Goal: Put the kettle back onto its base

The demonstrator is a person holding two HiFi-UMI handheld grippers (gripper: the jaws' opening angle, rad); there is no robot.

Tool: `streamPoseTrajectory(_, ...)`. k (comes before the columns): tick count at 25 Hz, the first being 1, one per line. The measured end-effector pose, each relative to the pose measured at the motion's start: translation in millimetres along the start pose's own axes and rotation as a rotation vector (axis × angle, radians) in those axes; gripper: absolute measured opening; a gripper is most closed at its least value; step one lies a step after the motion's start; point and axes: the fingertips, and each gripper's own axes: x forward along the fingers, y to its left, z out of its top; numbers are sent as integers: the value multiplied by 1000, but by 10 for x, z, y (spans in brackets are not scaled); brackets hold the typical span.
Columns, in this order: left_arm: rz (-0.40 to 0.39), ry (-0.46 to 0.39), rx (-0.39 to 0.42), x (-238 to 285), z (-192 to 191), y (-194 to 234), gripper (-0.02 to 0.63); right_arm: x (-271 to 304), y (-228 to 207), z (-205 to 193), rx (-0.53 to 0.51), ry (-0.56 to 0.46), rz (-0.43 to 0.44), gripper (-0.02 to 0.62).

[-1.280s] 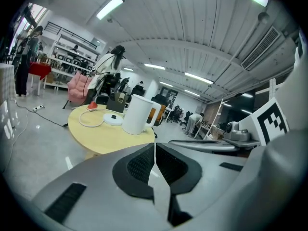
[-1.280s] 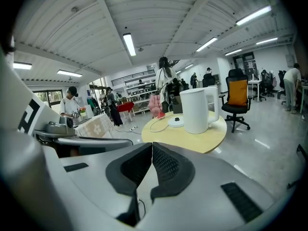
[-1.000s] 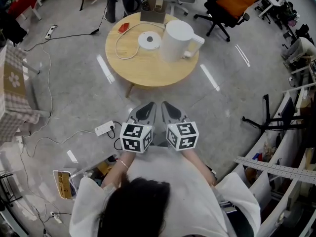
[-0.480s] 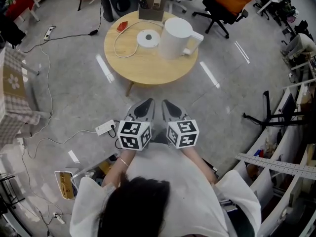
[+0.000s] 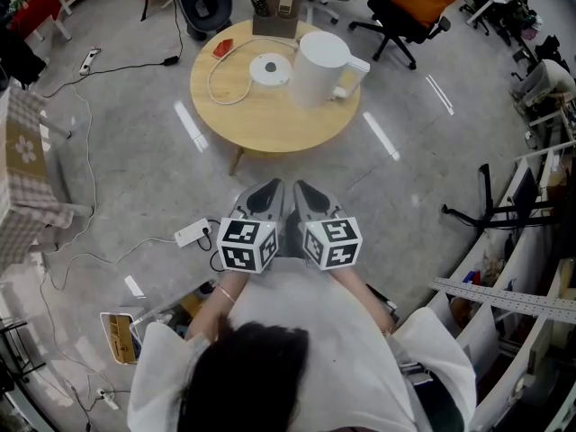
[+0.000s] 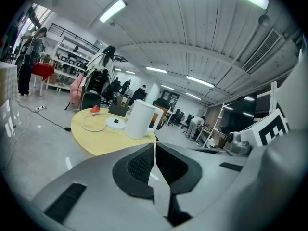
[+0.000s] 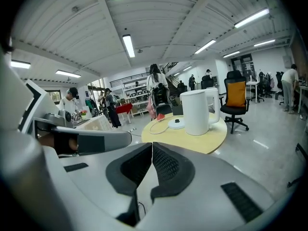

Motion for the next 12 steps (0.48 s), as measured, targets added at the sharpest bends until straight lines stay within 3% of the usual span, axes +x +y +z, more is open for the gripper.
streamPoseTrajectory(12, 9, 13, 7, 65, -54, -35, 32, -33, -72, -26, 16, -8, -2, 28)
